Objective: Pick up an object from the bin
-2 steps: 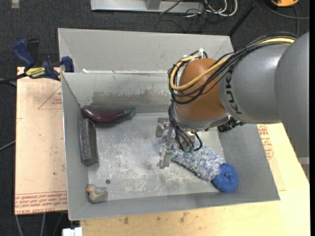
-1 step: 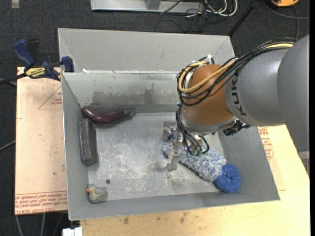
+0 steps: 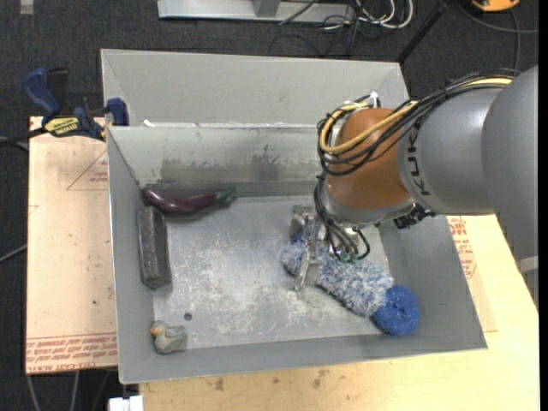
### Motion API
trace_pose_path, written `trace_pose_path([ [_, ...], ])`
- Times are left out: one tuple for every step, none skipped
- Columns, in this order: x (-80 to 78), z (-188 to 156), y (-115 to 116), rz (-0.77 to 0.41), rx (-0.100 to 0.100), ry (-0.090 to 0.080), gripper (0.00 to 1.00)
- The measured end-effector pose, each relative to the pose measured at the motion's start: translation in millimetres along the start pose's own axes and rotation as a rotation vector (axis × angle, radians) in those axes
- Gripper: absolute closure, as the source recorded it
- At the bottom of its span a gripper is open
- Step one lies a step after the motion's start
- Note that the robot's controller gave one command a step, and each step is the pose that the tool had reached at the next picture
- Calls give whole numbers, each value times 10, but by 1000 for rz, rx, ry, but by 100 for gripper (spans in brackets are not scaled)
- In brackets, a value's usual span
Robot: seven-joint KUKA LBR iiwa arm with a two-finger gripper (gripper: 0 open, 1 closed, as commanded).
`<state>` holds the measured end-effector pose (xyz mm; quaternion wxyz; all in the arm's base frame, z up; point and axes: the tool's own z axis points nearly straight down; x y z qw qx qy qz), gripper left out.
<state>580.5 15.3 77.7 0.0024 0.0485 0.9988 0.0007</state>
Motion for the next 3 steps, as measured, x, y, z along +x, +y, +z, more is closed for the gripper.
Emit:
trace_pose_path([
  [83,65,-404,105,0,3,100],
  [83,65,-404,105,0,3,100],
  [139,-1378,-260,149,1,1,100],
])
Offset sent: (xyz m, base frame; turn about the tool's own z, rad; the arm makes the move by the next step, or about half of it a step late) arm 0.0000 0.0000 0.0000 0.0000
